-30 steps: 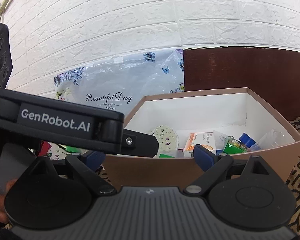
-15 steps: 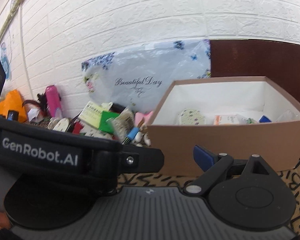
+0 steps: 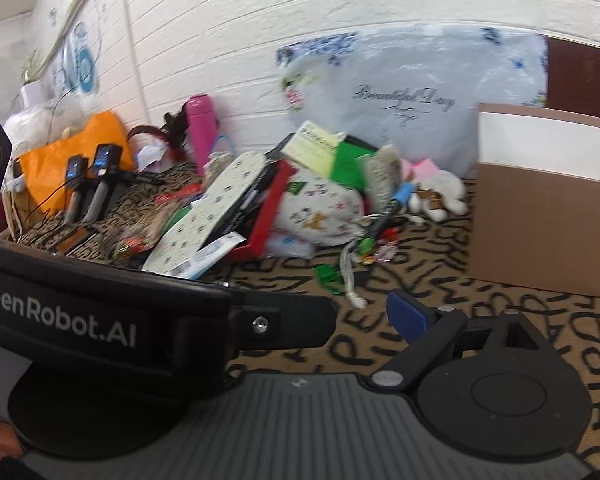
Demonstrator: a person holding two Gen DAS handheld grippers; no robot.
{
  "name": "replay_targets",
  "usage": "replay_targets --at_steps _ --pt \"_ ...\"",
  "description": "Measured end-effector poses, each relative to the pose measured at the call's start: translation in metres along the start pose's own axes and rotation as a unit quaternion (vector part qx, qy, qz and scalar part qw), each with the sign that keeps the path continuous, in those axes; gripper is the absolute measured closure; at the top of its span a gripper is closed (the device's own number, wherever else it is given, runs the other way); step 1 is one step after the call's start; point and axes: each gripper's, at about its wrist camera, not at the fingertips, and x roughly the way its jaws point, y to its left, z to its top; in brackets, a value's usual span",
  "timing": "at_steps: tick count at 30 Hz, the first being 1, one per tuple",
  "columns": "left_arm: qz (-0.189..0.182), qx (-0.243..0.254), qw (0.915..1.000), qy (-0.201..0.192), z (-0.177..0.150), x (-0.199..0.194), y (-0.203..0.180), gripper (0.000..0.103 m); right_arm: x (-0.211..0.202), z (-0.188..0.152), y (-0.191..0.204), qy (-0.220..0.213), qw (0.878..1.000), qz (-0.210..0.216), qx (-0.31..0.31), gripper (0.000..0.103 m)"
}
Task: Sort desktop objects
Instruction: 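Move the right tool back to the table toward the white tube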
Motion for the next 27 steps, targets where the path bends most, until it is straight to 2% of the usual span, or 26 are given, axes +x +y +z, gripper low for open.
replay_targets --at_steps 7,15,20,27 --pt "0.039 -0.035 0.9986 -0.013 -0.004 -0.014 0.046 0.009 0.016 -0.003 0.026 0.016 1.000 0.012 -0.016 0.011" --pt "0.073 -0.063 0.9951 -0.022 0.002 -0.016 0.088 0.009 0.036 -0.004 0.038 0.034 0.999 0.006 -0.017 0.011" --pt "0.080 -0.059 0.9948 -0.022 0.010 -0.011 0.107 0.009 0.052 0.001 0.050 0.041 0.999 0.014 -0.025 0.011" --pt "0.068 -0.064 0.9956 0.001 0.012 0.000 0.131 0.014 0.077 0.006 0.067 0.045 0.998 0.039 -0.033 0.012"
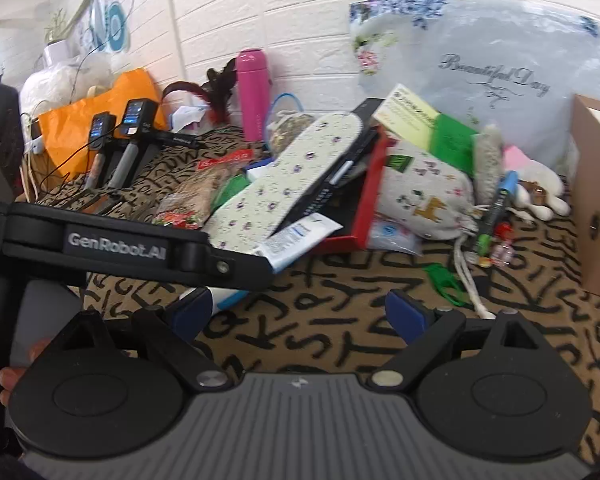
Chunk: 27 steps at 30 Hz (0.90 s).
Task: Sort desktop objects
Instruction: 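Move the right tool back to the table toward the white tube, then grasp the white tube with the right gripper and lift it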
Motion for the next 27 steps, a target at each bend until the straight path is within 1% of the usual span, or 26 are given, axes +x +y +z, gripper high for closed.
replay_targets --at_steps 1,3,5,10,13,18,21,22,24,25,26,27 --pt "-0.005 0.002 1.0000 0.002 0.001 0.001 0.002 0.016 0.004 0.000 0.002 0.002 1.000 0.003 -0.003 0.012" --pt "-0.013 0.008 0.9999 0.006 0.001 0.003 0.003 0.022 0.011 0.001 0.005 0.009 1.000 0.008 -0.005 0.016" --pt "-0.013 0.015 0.9997 0.012 0.002 0.006 0.003 0.031 0.017 0.001 0.007 0.016 1.000 0.015 -0.003 0.019" --pt "-0.037 0.016 0.9987 0.031 0.002 0.009 0.003 0.042 0.027 -0.001 0.010 0.026 0.999 0.022 -0.001 0.022" --pt "-0.054 0.021 0.9975 0.039 -0.001 0.012 -0.003 0.043 0.030 -0.003 0.009 0.030 0.999 0.022 0.001 0.025" --pt "-0.054 0.019 0.9969 0.054 0.000 0.024 -0.008 0.043 0.036 -0.006 0.004 0.039 0.999 0.021 0.010 0.032" --pt "-0.049 0.022 0.9968 0.059 0.001 0.030 -0.016 0.043 0.038 -0.005 0.002 0.040 0.999 0.026 0.009 0.043" --pt "-0.047 0.026 0.9968 0.058 0.001 0.031 -0.018 0.043 0.039 -0.005 0.001 0.041 0.999 0.030 0.009 0.048" --pt "-0.051 0.026 0.9966 0.060 0.001 0.031 -0.022 0.049 0.038 -0.005 -0.002 0.043 0.999 0.027 0.015 0.052" --pt "-0.058 0.022 0.9962 0.062 0.000 0.030 -0.023 0.054 0.036 -0.005 -0.005 0.045 0.999 0.025 0.016 0.060" --pt "-0.063 0.015 0.9958 0.065 -0.001 0.031 -0.025 0.054 0.034 -0.005 -0.008 0.047 0.999 0.022 0.017 0.069" --pt "-0.065 0.010 0.9955 0.069 -0.002 0.032 -0.029 0.054 0.032 -0.004 -0.013 0.050 0.998 0.019 0.019 0.070"
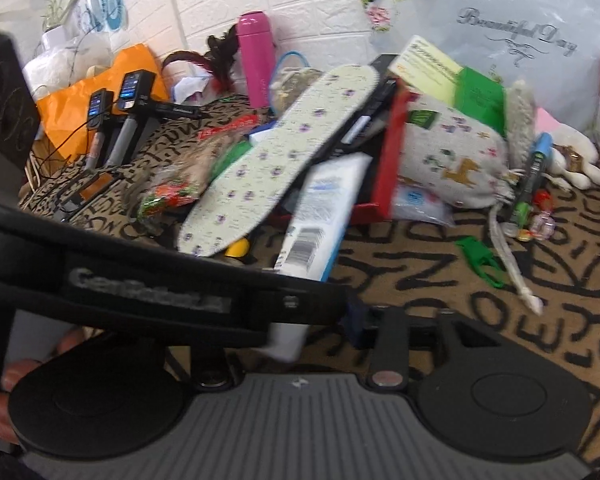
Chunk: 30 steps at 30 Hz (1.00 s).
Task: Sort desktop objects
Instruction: 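Grasp the white tube with the right gripper and lift it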
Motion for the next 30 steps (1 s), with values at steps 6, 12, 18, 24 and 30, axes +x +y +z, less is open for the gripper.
replay_targets --at_steps 6,12,18,24,30 --pt "-0.016 0.003 0.9998 0.009 -0.016 0.012 -0.032 0.056 -0.022 -0.014 -0.016 0.016 0.999 -0.030 -0.031 0.074" --pt "-0.036 -0.013 0.9992 0.012 -0.025 0.014 -0.051 0.060 -0.054 -0.028 -0.036 0.025 0.998 -0.044 -0.041 0.075" --pt "-0.012 -0.052 0.9984 0.020 -0.015 0.028 -0.044 0.055 -0.069 -0.040 -0.054 0.029 0.999 -0.041 -0.021 0.075" --pt "0.000 -0.036 0.9992 0.020 -0.008 0.039 -0.054 0.048 -0.066 -0.042 -0.055 0.029 0.998 -0.043 -0.022 0.073" --pt "0.012 -0.012 0.9996 0.023 -0.006 0.043 -0.060 0.052 -0.066 -0.041 -0.055 0.028 0.999 -0.040 -0.022 0.067"
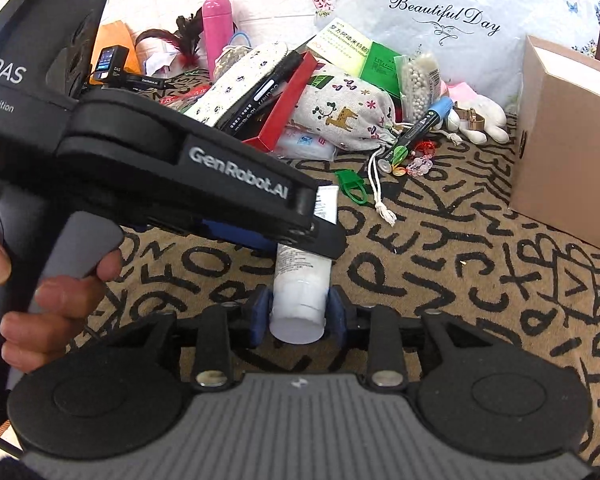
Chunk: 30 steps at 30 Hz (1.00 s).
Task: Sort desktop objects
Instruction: 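Grasp the white tube with the right gripper and lift it, then carry the white tube with the right gripper into the cardboard box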
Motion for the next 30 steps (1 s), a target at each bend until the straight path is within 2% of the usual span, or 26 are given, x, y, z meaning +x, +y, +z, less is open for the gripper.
replay_targets --at_steps 4,6,7,11,15,24,30 --pt "0.002 0.009 1.0000 0.000 0.002 0.002 -0.001 0.052 0.004 0.003 0.002 -0.002 1.000 -0.004 -0.003 0.063" --pt "0.012 0.015 0.9998 -0.001 0.001 0.002 -0.003 0.057 0.008 0.004 0.002 -0.003 1.000 -0.007 -0.002 0.064" --pt "0.013 0.015 0.9998 -0.002 0.001 0.002 -0.003 0.057 0.009 0.004 0.003 -0.003 1.000 -0.010 -0.005 0.070" --pt "0.014 0.018 0.9997 -0.006 -0.001 -0.003 -0.012 0.058 0.003 0.002 0.005 -0.006 1.000 -0.022 -0.014 0.072" --pt "0.013 0.039 0.9988 -0.028 -0.001 -0.015 -0.032 0.058 -0.011 0.001 0.002 -0.022 0.999 -0.029 -0.014 0.072" --pt "-0.021 0.090 0.9920 -0.086 0.031 -0.038 -0.093 0.059 -0.062 0.020 -0.021 -0.108 0.992 -0.063 0.004 0.072" --pt "-0.046 0.140 0.9824 -0.115 0.056 -0.036 -0.142 0.059 -0.092 0.036 -0.049 -0.161 0.982 -0.100 0.023 0.072"
